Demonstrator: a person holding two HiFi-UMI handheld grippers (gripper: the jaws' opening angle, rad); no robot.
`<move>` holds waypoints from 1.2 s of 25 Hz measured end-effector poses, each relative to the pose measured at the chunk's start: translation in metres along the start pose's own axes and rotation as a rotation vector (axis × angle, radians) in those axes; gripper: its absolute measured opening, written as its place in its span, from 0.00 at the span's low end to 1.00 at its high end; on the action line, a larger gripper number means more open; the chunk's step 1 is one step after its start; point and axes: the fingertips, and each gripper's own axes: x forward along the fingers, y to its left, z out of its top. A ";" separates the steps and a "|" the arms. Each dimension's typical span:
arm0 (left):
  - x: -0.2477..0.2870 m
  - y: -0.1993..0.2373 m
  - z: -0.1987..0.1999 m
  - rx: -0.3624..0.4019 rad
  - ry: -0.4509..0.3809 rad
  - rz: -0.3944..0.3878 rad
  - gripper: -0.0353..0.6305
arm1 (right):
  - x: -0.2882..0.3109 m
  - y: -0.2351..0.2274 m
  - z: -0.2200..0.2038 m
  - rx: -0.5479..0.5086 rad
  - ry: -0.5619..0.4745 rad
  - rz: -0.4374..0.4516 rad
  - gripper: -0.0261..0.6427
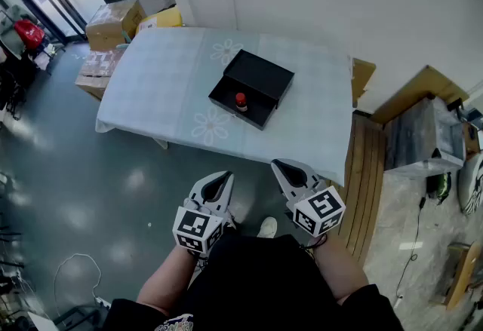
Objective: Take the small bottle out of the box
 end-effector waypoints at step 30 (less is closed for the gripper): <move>-0.030 0.047 0.000 0.003 -0.005 -0.059 0.10 | 0.046 0.036 0.006 -0.016 0.010 -0.026 0.07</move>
